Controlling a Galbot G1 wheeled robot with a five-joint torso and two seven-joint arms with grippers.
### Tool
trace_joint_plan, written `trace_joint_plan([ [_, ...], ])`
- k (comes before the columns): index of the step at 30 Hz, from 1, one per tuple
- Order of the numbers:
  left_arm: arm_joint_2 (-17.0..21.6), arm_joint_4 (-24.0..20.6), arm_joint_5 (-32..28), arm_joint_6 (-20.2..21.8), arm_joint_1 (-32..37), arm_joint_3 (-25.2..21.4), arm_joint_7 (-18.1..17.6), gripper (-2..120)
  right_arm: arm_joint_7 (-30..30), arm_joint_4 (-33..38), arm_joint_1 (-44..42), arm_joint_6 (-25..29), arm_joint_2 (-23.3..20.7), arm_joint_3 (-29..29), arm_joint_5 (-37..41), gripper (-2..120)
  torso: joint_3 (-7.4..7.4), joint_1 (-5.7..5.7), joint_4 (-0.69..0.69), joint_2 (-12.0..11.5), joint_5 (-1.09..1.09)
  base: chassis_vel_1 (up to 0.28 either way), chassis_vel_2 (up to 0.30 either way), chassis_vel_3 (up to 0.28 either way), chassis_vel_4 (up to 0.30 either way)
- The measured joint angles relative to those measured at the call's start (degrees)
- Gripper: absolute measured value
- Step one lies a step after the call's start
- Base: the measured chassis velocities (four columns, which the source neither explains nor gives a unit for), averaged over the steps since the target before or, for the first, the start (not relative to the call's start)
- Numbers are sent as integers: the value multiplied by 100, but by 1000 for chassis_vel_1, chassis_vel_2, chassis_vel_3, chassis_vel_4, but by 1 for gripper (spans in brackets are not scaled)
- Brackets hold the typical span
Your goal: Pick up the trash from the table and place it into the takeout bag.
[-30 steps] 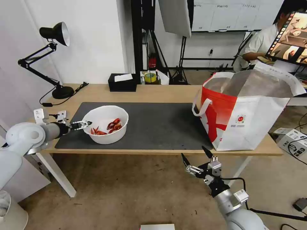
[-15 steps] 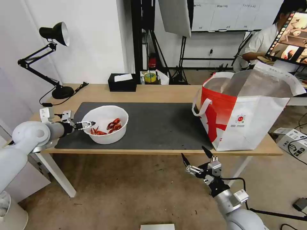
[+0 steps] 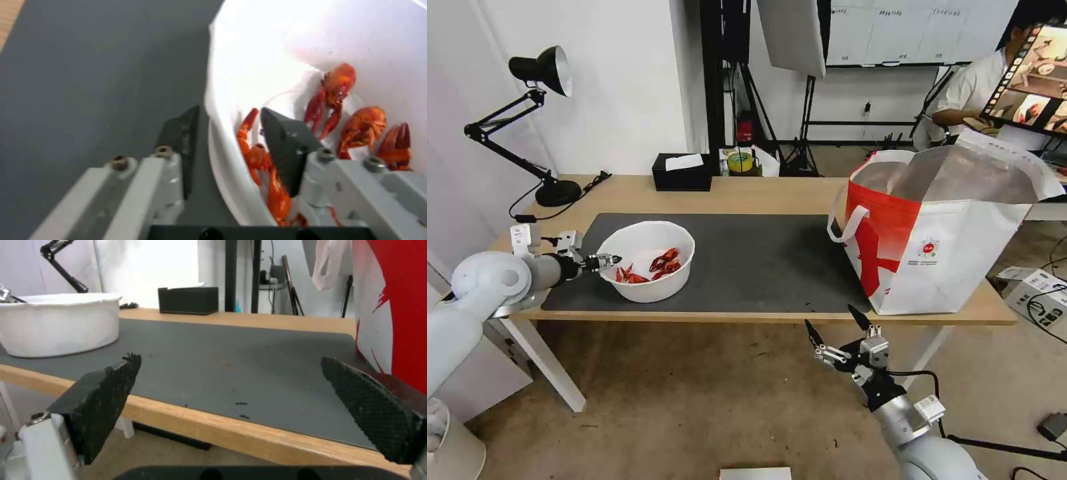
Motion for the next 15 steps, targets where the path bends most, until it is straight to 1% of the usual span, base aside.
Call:
trace_joint_plan([
  [1,0,-16,-1,9,20,-11,0,31,0,0,0,0,0,0,0,100,0,0,0,0,0,0,0,0,0],
  [2,0,-16,-1,9,20,-11,0,31,0,0,0,0,0,0,0,100,0,0,0,0,0,0,0,0,0],
  [5,-1,-36,-3,18,39,-19,-6,19,0,0,0,0,0,0,0,100,0,0,0,0,0,0,0,0,0],
  [6,-1,-36,-3,18,39,-19,-6,19,0,0,0,0,0,0,0,100,0,0,0,0,0,0,0,0,0],
  [8,-2,-44,-16,18,40,-26,-11,7,0,0,0,0,0,0,0,100,0,0,0,0,0,0,0,0,0],
  [10,-2,-52,-47,18,39,-46,-12,0,0,0,0,0,0,0,0,100,0,0,0,0,0,0,0,0,0],
  [15,-13,-102,-239,-19,14,-126,-101,0,0,0,0,0,0,0,0,100,0,0,1,0,0,0,0,0,0],
])
